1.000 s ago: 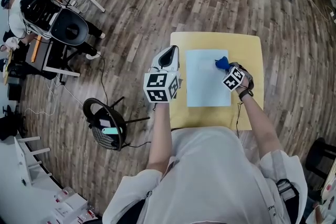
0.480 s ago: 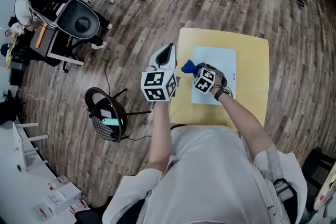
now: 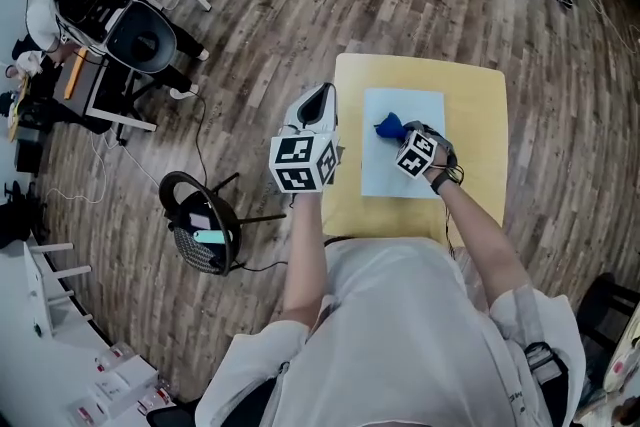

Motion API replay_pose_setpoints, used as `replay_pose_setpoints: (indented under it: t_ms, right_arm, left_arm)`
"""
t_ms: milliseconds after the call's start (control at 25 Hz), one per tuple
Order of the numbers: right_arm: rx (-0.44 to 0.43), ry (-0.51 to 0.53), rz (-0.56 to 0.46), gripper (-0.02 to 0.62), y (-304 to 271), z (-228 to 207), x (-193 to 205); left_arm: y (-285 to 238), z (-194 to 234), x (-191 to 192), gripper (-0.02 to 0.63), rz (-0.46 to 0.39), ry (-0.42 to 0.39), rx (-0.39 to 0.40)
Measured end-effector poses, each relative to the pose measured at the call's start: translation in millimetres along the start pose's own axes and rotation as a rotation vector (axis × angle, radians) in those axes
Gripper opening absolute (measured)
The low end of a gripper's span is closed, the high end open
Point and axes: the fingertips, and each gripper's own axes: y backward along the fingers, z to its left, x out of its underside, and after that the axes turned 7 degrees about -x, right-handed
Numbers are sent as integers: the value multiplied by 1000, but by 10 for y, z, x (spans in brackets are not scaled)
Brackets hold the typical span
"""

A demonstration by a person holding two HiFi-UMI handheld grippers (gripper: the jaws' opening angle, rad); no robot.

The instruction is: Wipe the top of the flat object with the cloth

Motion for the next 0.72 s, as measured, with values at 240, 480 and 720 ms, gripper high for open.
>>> replay_pose_setpoints:
  t_ms: [240,480,720]
  right_arm:
    - [81,-119,85,75,292,-283,780]
    - [107,-228,95,74,450,-393,1186]
    - [117,-233,83,75,472,-381,936]
  left_arm:
    - [-120,-241,-15,11,7,-14,51]
    - [-164,-347,13,11,9,-20,67]
    - [-105,-296,-19,11,1,-17,52]
